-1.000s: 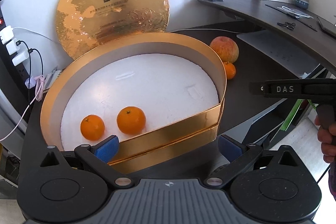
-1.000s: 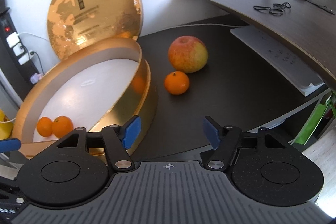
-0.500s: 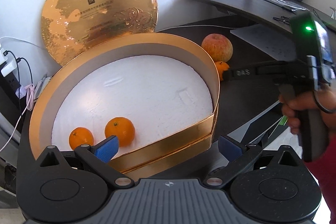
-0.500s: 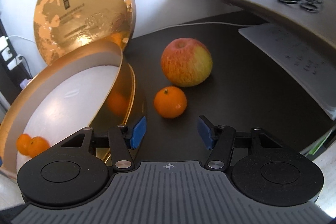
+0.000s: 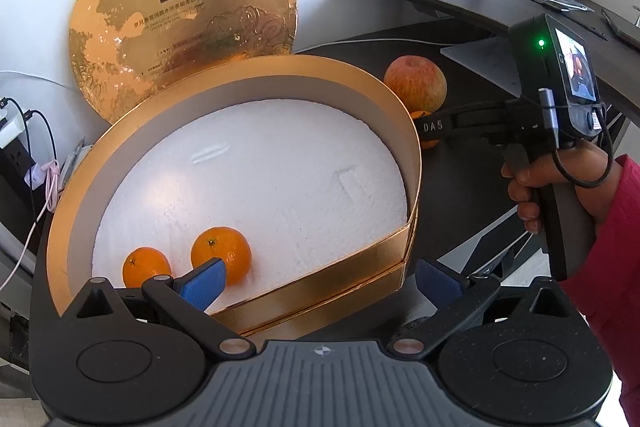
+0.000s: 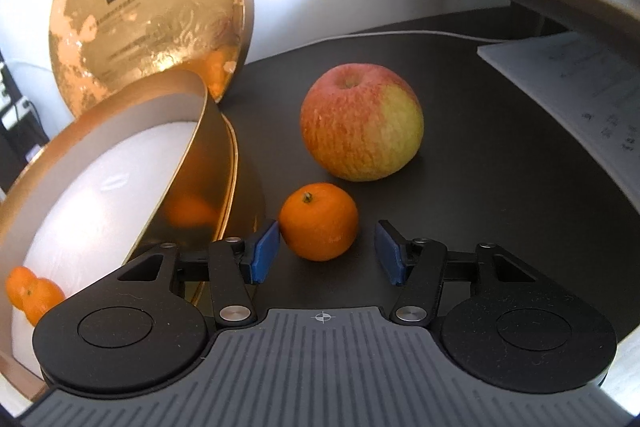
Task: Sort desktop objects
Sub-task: 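Move the right gripper back out to the last mandarin near the apple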
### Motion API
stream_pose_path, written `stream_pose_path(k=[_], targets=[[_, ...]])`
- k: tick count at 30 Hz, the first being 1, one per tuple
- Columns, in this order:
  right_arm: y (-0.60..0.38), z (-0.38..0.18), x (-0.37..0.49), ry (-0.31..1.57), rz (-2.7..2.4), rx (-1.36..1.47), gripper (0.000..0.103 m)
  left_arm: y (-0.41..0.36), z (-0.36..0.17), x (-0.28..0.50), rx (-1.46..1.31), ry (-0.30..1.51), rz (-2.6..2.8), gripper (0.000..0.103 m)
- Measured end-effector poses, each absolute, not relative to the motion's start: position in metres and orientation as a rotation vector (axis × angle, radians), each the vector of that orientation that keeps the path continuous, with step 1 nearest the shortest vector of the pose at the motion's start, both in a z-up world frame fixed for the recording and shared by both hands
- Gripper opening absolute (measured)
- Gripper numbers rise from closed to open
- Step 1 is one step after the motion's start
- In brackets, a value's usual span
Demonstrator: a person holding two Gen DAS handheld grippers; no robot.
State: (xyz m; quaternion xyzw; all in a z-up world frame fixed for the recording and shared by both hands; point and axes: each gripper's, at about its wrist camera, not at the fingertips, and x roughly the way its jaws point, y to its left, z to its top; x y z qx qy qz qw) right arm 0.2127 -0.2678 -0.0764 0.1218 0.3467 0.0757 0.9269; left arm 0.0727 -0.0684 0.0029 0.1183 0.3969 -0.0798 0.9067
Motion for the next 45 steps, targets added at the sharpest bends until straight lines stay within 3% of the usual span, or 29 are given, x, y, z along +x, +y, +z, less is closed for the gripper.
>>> stream_pose_path(k=[3,19,28,32,38,45], targets=[[-0.266,-0.077,0.215,0.706,0.169,0.239,0.046,-0.068,0.002,0.072,0.243,0.824,-0.165,0.101],[-0.277,-0.070,0.154,0.744,0.118,0.215,0.045,-0.063,0.004,0.052,0.229,0.810,-0.170,0.101],[-0.272,-0.070,0.147,0.718,0.109,0.164,0.056,-0.062,0.006,0.048,0.228,0.802,-0.157,0.101],[-0.269,-0.068,0.145,0.705,0.107,0.122,0.072,-0.065,0.006,0.048,0.233,0.803,-0.156,0.101],[-0.263,-0.066,0.147,0.681,0.095,0.077,0.071,-0.069,0.005,0.049,0.242,0.808,-0.160,0.101],[-0.257,-0.067,0.153,0.689,0.088,0.049,0.063,-0.067,0.003,0.051,0.235,0.815,-0.152,0.101]])
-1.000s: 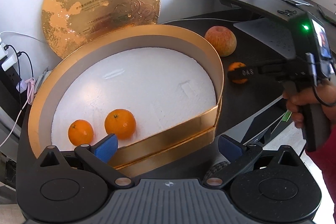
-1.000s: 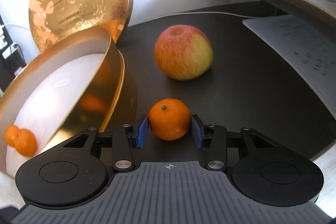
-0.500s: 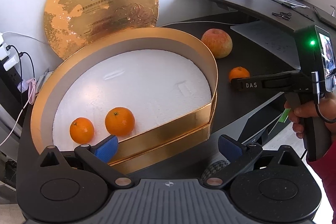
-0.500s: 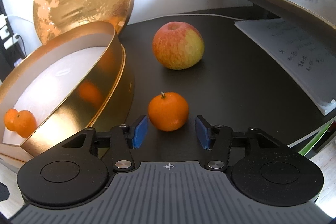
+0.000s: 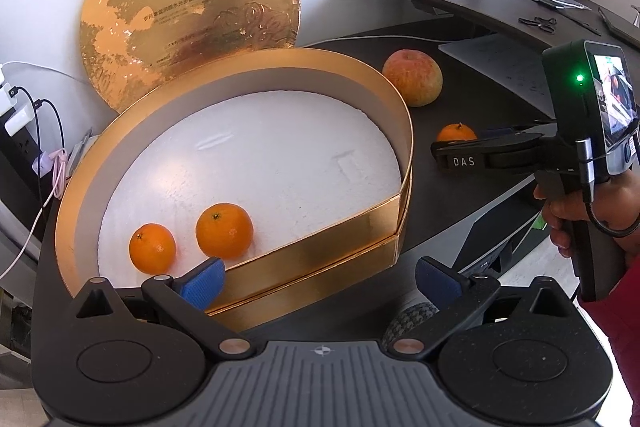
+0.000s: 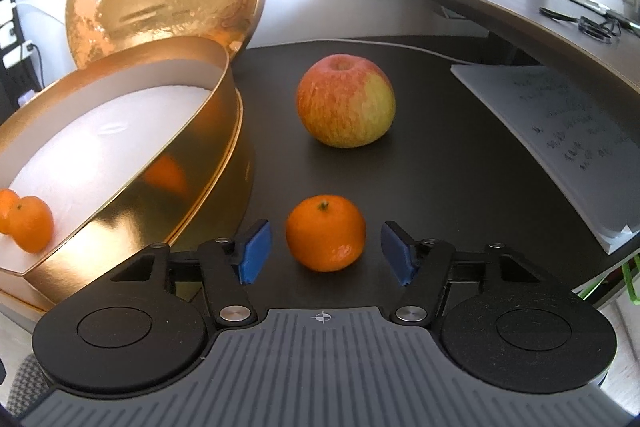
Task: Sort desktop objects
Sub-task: 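Move the right gripper back out to the last mandarin near the apple, then close the right gripper around the last mandarin, then carry the mandarin with the right gripper over the gold box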
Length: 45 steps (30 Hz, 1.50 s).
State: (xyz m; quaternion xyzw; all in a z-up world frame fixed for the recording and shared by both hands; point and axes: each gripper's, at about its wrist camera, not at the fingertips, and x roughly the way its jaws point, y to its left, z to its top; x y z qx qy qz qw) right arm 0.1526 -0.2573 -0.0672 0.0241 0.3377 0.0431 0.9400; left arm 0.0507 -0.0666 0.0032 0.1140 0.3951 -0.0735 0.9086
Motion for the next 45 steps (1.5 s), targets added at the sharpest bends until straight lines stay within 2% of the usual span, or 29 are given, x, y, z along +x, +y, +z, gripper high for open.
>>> stream_pose_path(k=[8,17,27,35,45], targets=[[-0.252,-0.069,0.154,0.710,0.067,0.017,0.046,-0.060,0.004,0.048,0.221,0.814,-0.146,0.101],[-0.256,-0.061,0.142,0.713,0.030,0.055,0.045,-0.050,0.006,0.040,0.199,0.802,-0.150,0.101],[-0.249,-0.019,0.100,0.643,0.061,0.121,0.045,-0.023,0.009,0.024,0.138,0.780,-0.132,0.101],[-0.200,0.021,0.083,0.565,0.172,0.067,0.045,0.020,0.012,0.010,0.052,0.755,-0.069,0.101],[-0.117,0.014,0.104,0.626,0.322,-0.016,0.045,0.083,0.008,-0.002,-0.059,0.754,0.064,0.101]])
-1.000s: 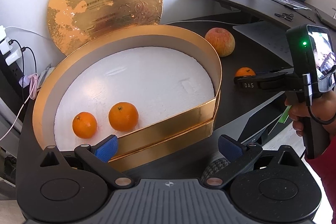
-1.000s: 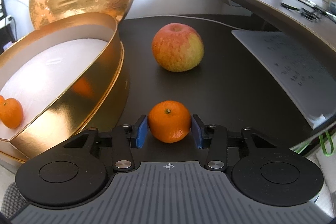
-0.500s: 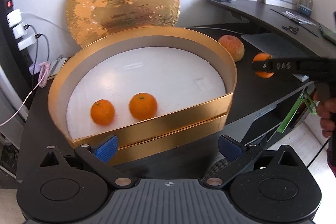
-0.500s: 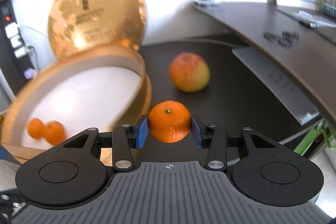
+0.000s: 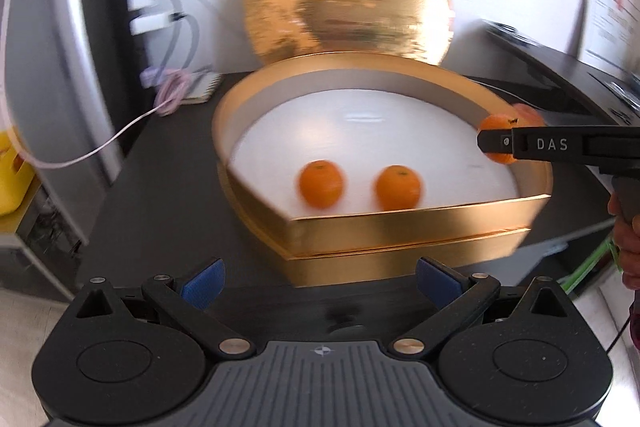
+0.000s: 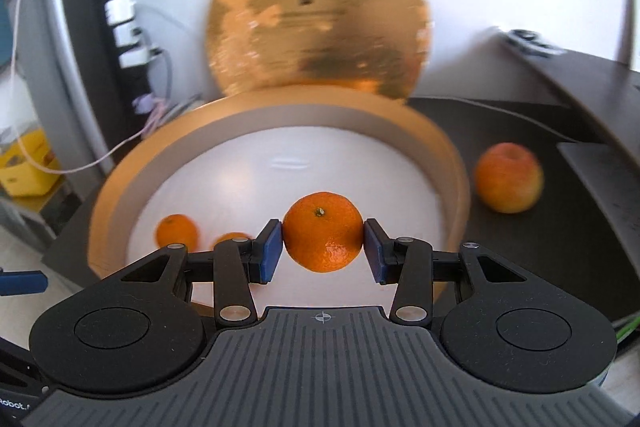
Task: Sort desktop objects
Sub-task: 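Carry the mandarin with the right gripper over the gold box, then lower the mandarin beside the others and open the right gripper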
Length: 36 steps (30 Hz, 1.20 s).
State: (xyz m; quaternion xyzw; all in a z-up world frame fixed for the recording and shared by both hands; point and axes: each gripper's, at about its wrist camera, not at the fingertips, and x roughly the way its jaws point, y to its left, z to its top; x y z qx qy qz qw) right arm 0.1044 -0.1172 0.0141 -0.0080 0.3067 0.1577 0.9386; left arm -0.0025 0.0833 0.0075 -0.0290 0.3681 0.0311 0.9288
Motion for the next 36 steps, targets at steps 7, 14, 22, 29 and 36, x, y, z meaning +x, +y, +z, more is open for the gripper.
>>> stream_pose_path(k=[7,14,22,29,36], targets=[[-0.063,0.002,0.136,0.670,0.388,-0.069,0.045,0.108,0.005,-0.006,-0.112,0.757,0.105,0.101],[-0.030,-0.020,0.174,0.753,0.378,-0.096,0.045,0.120,0.000,-0.005,-0.132,0.771,0.112,0.101],[-0.012,-0.033,0.190,0.813,0.403,-0.086,0.046,0.122,-0.004,-0.003,-0.135,0.783,0.110,0.101],[-0.011,-0.037,0.194,0.869,0.380,-0.103,0.048,0.116,-0.003,-0.004,-0.122,0.784,0.107,0.101],[-0.014,-0.031,0.187,0.830,0.417,-0.104,0.054,0.110,0.001,-0.008,-0.101,0.778,0.109,0.101]])
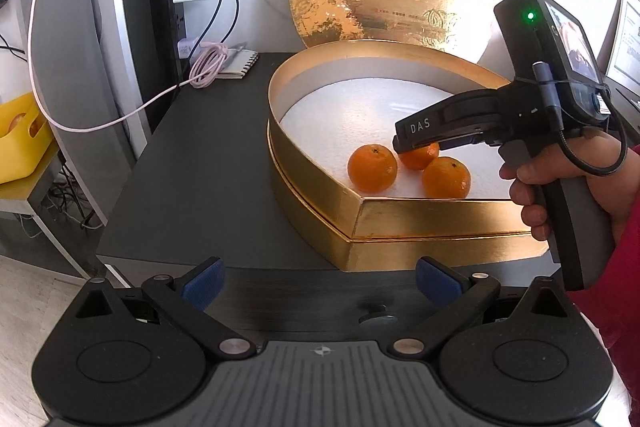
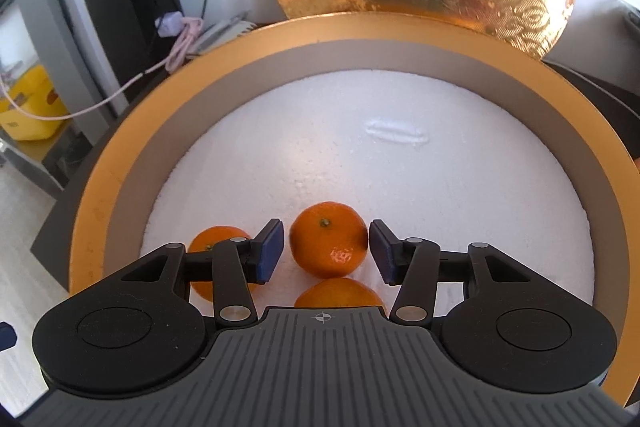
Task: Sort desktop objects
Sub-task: 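Lower the mandarin beside the others and open the right gripper, then withdraw the right gripper from the box toward the apple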
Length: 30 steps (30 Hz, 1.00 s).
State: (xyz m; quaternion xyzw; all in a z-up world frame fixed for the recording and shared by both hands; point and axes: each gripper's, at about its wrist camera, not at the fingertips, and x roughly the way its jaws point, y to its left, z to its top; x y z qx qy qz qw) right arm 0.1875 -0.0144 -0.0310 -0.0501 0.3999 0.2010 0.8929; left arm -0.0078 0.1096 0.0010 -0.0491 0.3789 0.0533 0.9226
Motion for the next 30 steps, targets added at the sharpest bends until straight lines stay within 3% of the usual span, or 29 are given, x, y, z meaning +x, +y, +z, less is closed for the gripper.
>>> stream_pose_path(k=[7,16,23,30], targets=[[-0.041,-0.009,0.167,0.752,0.429,-0.032,0.054,0.098,0.007,-0.013,-0.072,0.766,0.114,0.101],[-0.111,0.022,0.097,0.636,0.398,0.066,0.062,0.064,0.015,-0.019,-0.014,0.746,0.065,0.101],[-0.164,0.023,0.052,0.618,0.286,0.087,0.071,0.029,0.017,-0.017,0.037,0.734,0.001,0.101],[-0.221,0.013,0.036,0.620,0.177,0.147,0.072,-0.005,0.020,-0.012,0.102,0.723,-0.050,0.102]])
